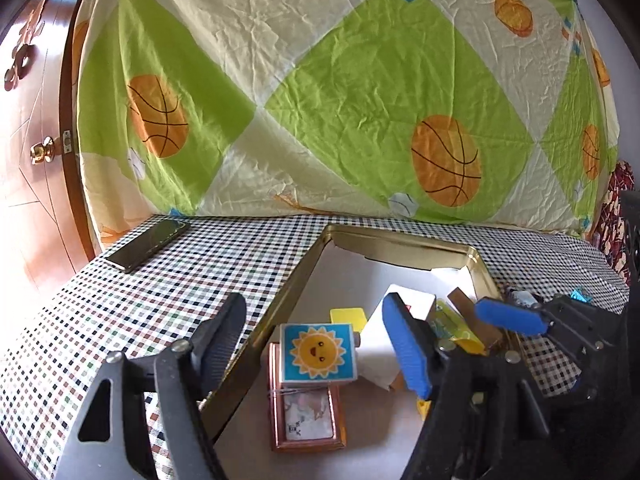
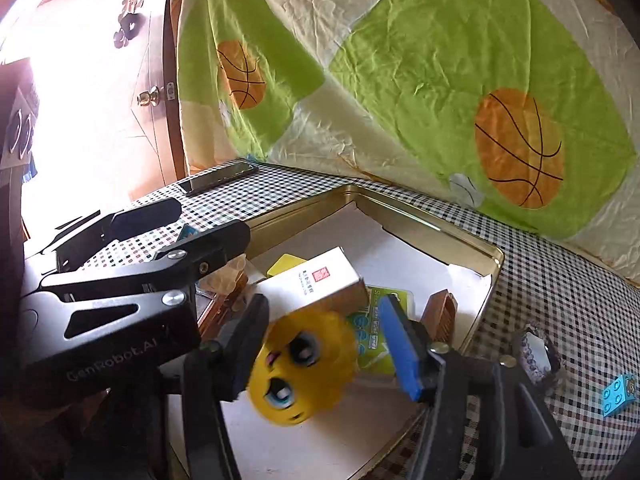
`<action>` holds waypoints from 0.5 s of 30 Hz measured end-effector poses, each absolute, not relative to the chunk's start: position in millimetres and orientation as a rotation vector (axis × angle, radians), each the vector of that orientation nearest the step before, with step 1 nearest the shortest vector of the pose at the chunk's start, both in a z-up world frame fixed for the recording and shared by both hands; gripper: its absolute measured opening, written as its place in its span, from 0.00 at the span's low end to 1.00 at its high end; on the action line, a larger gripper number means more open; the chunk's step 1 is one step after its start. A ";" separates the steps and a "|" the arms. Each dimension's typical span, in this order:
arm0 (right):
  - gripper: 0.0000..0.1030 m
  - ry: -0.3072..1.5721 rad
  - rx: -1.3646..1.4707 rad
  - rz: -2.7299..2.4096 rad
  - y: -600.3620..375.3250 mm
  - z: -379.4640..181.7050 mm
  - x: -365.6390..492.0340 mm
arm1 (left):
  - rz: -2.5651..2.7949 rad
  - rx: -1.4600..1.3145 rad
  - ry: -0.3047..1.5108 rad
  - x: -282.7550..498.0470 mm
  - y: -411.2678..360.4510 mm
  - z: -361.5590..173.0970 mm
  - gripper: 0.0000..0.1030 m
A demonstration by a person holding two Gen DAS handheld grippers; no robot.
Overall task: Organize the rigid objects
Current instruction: 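Lower the cube and face toy into the tin and open both tools, then grasp the crystal geode with the left tool while the right tool grasps the blue bear block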
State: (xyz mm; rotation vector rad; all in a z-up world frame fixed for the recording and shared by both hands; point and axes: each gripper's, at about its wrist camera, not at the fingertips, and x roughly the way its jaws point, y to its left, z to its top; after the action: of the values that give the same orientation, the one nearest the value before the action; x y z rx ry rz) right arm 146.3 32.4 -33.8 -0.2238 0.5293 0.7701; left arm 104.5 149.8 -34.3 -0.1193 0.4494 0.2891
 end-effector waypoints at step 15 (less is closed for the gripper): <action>0.79 0.515 -0.119 0.544 -123.9 -29.3 164.4 | 0.161 -0.103 0.432 106.2 84.9 -21.8 0.99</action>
State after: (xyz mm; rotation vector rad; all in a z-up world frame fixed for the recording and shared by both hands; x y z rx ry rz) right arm 164.4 -123.9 -29.3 -0.1192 0.5148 0.5437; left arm 106.2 84.9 -21.8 -0.1026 0.4323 0.1610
